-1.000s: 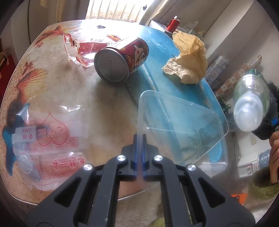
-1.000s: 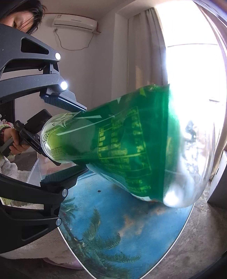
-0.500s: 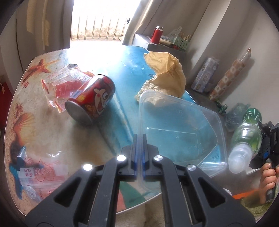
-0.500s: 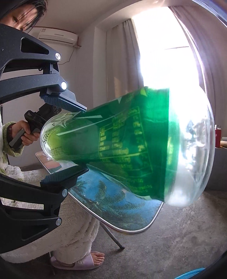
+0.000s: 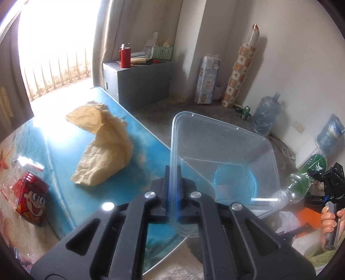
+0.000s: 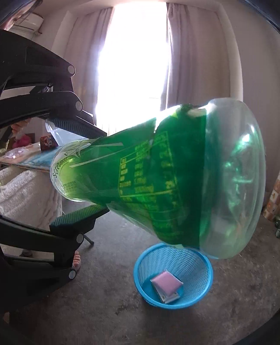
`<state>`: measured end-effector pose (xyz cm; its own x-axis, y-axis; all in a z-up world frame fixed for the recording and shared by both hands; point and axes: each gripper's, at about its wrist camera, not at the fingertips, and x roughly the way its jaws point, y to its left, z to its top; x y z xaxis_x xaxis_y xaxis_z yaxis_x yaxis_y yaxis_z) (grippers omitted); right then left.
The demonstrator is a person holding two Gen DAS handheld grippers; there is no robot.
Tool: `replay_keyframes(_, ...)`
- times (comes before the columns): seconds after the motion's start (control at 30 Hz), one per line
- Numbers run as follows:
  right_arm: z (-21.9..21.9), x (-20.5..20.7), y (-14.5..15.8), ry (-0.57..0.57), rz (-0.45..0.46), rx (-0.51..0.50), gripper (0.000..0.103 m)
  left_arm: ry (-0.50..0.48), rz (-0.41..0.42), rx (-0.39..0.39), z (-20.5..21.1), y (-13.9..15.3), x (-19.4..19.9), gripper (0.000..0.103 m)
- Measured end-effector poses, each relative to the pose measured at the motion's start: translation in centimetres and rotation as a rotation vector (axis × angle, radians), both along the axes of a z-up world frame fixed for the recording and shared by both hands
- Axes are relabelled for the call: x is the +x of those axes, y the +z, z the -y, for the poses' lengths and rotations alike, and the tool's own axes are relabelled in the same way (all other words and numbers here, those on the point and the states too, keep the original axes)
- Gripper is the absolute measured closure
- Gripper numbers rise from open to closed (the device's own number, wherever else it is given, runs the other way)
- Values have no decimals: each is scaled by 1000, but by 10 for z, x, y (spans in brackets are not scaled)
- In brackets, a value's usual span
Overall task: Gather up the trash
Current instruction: 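Lift the clear tub and green bottle and carry them to the wastebasket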
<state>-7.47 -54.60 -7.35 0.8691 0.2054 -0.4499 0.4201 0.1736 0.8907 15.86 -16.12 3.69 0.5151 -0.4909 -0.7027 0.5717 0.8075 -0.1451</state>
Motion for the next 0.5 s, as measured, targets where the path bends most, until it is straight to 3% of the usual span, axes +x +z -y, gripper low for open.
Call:
replay_keyframes(0.23,26,-32,-20,-128,-135,-77,42,-209,18,118,130,-18,-12,101)
replay_keyframes(0.37,32,-40,-34,-166,-198,-92,42,-280,11,248,201,-63,-18,100)
replay_keyframes(0.5,40,-51,-45,-190,-248,-105,42,-314,-21,319,256,-113,-18,100)
